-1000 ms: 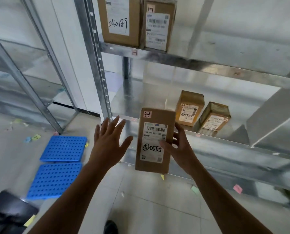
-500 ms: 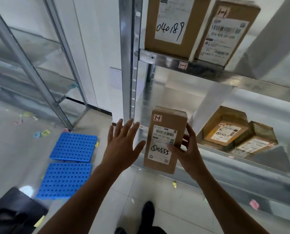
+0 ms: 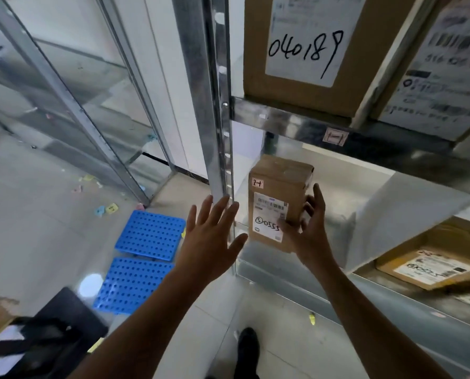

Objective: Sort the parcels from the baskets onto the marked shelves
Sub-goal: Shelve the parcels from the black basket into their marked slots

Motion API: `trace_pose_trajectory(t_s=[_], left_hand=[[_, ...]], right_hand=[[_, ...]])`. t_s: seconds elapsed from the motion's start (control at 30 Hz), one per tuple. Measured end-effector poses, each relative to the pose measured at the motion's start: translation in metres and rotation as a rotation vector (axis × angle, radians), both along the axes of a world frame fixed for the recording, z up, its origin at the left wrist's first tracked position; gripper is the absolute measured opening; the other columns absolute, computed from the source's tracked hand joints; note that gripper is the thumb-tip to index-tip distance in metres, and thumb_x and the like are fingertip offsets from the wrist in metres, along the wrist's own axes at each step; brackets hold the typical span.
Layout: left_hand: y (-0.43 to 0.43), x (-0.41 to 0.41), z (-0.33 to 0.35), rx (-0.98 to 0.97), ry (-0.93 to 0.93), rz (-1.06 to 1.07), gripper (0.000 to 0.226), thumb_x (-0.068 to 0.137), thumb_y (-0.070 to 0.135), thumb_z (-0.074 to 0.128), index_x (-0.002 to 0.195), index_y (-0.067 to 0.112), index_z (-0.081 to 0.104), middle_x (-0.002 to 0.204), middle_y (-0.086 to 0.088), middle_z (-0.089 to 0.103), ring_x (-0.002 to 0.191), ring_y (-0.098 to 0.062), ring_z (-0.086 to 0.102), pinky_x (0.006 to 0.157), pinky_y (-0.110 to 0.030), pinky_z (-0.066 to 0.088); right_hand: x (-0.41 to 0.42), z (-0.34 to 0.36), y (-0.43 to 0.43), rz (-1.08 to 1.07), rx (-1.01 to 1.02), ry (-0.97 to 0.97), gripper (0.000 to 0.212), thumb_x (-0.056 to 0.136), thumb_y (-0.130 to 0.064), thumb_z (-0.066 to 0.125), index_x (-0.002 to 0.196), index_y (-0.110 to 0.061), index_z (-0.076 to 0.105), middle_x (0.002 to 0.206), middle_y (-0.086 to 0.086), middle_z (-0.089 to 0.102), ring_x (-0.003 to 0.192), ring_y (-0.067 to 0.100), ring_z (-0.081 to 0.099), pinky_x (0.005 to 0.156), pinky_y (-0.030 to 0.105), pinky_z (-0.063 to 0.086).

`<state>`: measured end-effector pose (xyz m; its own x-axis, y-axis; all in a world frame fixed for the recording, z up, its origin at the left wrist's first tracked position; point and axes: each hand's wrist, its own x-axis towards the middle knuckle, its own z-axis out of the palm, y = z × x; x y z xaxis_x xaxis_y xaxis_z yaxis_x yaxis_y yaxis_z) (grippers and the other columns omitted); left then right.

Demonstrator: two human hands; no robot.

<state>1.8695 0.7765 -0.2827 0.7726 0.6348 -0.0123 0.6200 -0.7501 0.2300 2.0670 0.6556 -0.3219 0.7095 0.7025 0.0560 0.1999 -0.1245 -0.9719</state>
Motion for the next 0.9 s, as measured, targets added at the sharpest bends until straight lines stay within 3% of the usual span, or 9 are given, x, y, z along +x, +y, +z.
trace_pose_trajectory(t_s=[0.13,0.23,0.37,0.53,0.63,0.73,0.77,0.83,0.9], left_hand=[[0.007,0.003,-0.011,-0.039,0.015,0.04,0.076,0.097,0.069,0.025,0.163,0.038,0.002,0.171,0.009,-0.009,0.156,-0.02,-0.019,0.127,-0.052,-0.009],[0.009,0.001,-0.018,-0.05,0.037,0.054,0.077,0.096,0.072,0.021,0.162,0.037,0.003,0.17,0.01,-0.012,0.156,-0.021,-0.018,0.127,-0.054,-0.007],[0.015,0.001,-0.024,-0.069,0.032,0.049,0.079,0.095,0.074,0.018,0.162,0.036,0.005,0.17,0.01,-0.011,0.156,-0.02,-0.018,0.126,-0.053,-0.008],[0.018,-0.004,-0.025,-0.068,0.007,0.011,0.077,0.098,0.07,0.029,0.163,0.035,0.006,0.171,0.009,-0.008,0.155,-0.02,-0.02,0.124,-0.05,-0.015],[0.02,-0.013,-0.023,-0.068,-0.021,-0.022,0.078,0.097,0.07,0.028,0.163,0.035,0.007,0.172,0.008,-0.007,0.151,-0.016,-0.025,0.121,-0.046,-0.02],[0.021,-0.027,-0.028,-0.074,-0.065,-0.037,0.076,0.098,0.069,0.03,0.163,0.035,0.01,0.172,0.009,-0.003,0.152,-0.015,-0.023,0.119,-0.043,-0.021],[0.021,-0.033,-0.03,-0.08,-0.075,-0.036,0.075,0.099,0.069,0.031,0.162,0.035,0.01,0.172,0.009,-0.002,0.153,-0.016,-0.021,0.12,-0.043,-0.021],[0.018,-0.046,-0.036,-0.098,-0.082,-0.029,0.074,0.099,0.069,0.032,0.162,0.035,0.013,0.172,0.008,0.0,0.156,-0.019,-0.017,0.121,-0.044,-0.018],[0.011,-0.062,-0.041,-0.118,-0.07,-0.002,0.074,0.098,0.069,0.03,0.162,0.034,0.016,0.172,0.006,0.002,0.157,-0.021,-0.014,0.124,-0.048,-0.013]], right_hand=[[0.016,-0.014,0.021,0.046,0.005,-0.058,0.099,0.086,-0.029,0.081,0.159,-0.034,0.014,0.165,0.001,0.028,0.14,0.0,0.041,0.09,0.015,0.055],[0.022,-0.021,0.028,0.102,-0.01,-0.143,0.104,0.088,-0.038,0.08,0.162,-0.012,0.011,0.167,0.009,0.025,0.152,0.021,0.036,0.102,0.029,0.055],[0.023,-0.02,0.035,0.121,0.014,-0.154,0.107,0.083,-0.062,0.073,0.16,-0.018,0.013,0.166,0.01,0.03,0.151,0.027,0.039,0.105,0.042,0.056],[0.02,-0.028,0.032,0.069,-0.092,-0.129,0.111,0.086,-0.037,0.08,0.165,-0.021,0.004,0.171,0.003,0.021,0.156,0.025,0.029,0.114,0.055,0.046],[0.005,-0.029,0.017,-0.03,-0.201,-0.192,0.109,0.086,-0.034,0.083,0.165,-0.021,0.009,0.172,-0.002,0.018,0.156,0.015,0.025,0.121,0.033,0.036],[-0.025,-0.022,-0.007,-0.098,-0.199,-0.294,0.087,0.09,-0.047,0.075,0.158,-0.026,0.025,0.163,-0.007,0.032,0.145,-0.01,0.029,0.11,0.005,0.03],[-0.037,-0.02,-0.015,-0.084,-0.202,-0.318,0.082,0.093,-0.05,0.07,0.158,-0.027,0.027,0.163,-0.006,0.035,0.145,-0.009,0.03,0.11,0.005,0.031],[-0.061,-0.015,-0.03,-0.032,-0.282,-0.357,0.074,0.096,-0.059,0.058,0.158,-0.028,0.031,0.164,-0.001,0.037,0.152,0.011,0.032,0.119,0.025,0.035],[-0.085,-0.011,-0.039,0.044,-0.39,-0.391,0.075,0.095,-0.067,0.045,0.159,-0.03,0.031,0.167,-0.003,0.033,0.156,0.018,0.024,0.123,0.042,0.027]])
